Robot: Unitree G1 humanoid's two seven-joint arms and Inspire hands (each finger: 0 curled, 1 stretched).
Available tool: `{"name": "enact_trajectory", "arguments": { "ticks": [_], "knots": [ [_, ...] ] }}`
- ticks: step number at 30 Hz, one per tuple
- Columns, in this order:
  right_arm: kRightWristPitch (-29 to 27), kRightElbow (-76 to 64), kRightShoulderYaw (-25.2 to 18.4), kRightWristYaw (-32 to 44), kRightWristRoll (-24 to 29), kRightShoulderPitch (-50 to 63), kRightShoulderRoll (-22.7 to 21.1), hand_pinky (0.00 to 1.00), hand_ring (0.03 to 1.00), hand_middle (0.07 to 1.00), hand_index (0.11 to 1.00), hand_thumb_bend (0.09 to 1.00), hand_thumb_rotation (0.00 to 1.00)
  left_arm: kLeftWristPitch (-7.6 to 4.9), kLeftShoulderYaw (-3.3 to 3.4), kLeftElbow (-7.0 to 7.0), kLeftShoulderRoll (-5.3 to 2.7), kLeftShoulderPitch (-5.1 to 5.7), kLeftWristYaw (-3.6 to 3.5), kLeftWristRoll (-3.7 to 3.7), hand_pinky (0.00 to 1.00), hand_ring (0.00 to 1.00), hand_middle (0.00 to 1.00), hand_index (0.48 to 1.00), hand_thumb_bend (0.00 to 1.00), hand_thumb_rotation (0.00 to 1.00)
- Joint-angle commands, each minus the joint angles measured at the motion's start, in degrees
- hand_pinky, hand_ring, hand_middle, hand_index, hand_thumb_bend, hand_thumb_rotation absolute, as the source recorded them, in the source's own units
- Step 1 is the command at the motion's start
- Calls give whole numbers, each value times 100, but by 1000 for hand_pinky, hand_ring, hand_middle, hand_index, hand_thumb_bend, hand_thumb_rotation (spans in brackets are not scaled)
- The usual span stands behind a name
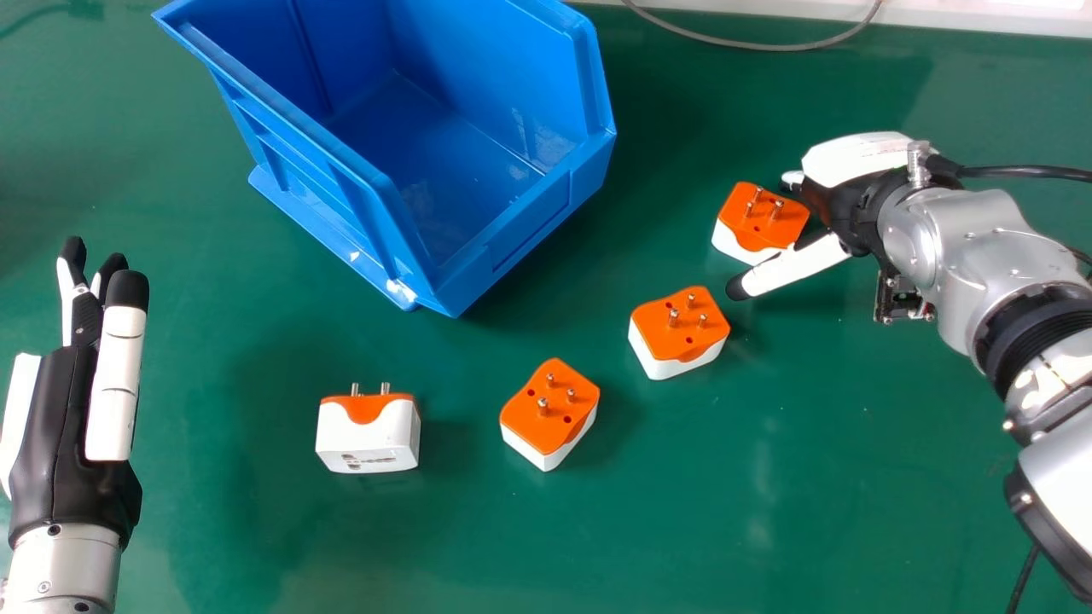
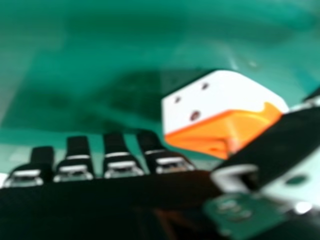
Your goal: Pick all objects and put in blue box
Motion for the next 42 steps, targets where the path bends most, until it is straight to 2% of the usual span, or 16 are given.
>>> {"name": "enact_trajectory", "arguments": {
  "ticks": [1,7,8,9,11,12,14,15,19,26,30,32,34,40,42],
  "knots": [
    [28,8,43,-126,-57,-196,-9,937,925,927,922,648,823,-151,64,-109,65,59,22,53,1000,1000,1000,1000,744,968],
    [-35,93,211,-411,-158,-193,-5,898,874,879,857,644,824,-175,67,-161,72,109,0,41,1000,1000,1000,1000,738,968],
    [-46,98,227,-487,-161,-187,-11,880,852,848,814,643,831,-177,65,-179,68,122,-2,38,1000,1000,1000,1000,735,968],
    [-57,100,228,-563,-164,-177,-17,880,852,848,814,643,831,-182,64,-195,64,135,-4,35,1000,1000,1000,1000,735,968],
    [-66,107,191,-780,-143,-134,-18,794,764,753,713,638,846,-202,63,-200,60,147,-9,32,1000,1000,1000,1000,730,968],
    [-70,115,171,-858,-128,-118,-14,794,764,753,713,638,846,-211,63,-196,60,149,-12,31,1000,1000,1000,1000,730,968],
    [-64,122,139,-953,-95,-104,-3,592,580,595,580,618,850,-222,63,-199,58,159,-4,38,1000,1000,1000,1000,722,968],
    [-61,126,129,-970,-83,-104,0,592,580,595,580,618,850,-225,62,-205,57,164,1,43,1000,1000,1000,1000,722,968],
    [12,139,133,-1041,-90,-100,30,217,265,328,353,580,811,-215,51,-224,50,178,9,47,1000,1000,1000,1000,707,968],
    [166,176,223,-1162,-186,-107,105,100,159,236,284,564,796,-151,30,-352,15,246,40,47,1000,1000,1000,1000,727,961],
    [227,174,240,-1148,-214,-129,143,89,149,227,291,565,795,-82,0,-465,-1,284,88,82,1000,1000,1000,1000,736,958],
    [251,167,256,-1208,-239,-124,151,77,137,220,342,561,791,-62,-4,-495,-7,298,102,91,1000,1000,1000,1000,766,954],
    [263,161,247,-1293,-239,-109,152,67,127,212,349,556,786,-61,-1,-490,-9,296,111,104,1000,1000,1000,1000,777,952],
    [260,165,246,-1548,-243,-69,156,58,118,207,324,536,724,32,-1,-609,-40,326,131,121,1000,1000,1000,1000,816,947],
    [258,155,286,-1617,-284,-56,145,60,121,212,325,533,697,34,6,-599,-41,326,130,122,1000,1000,1000,1000,827,945]
  ]
}}
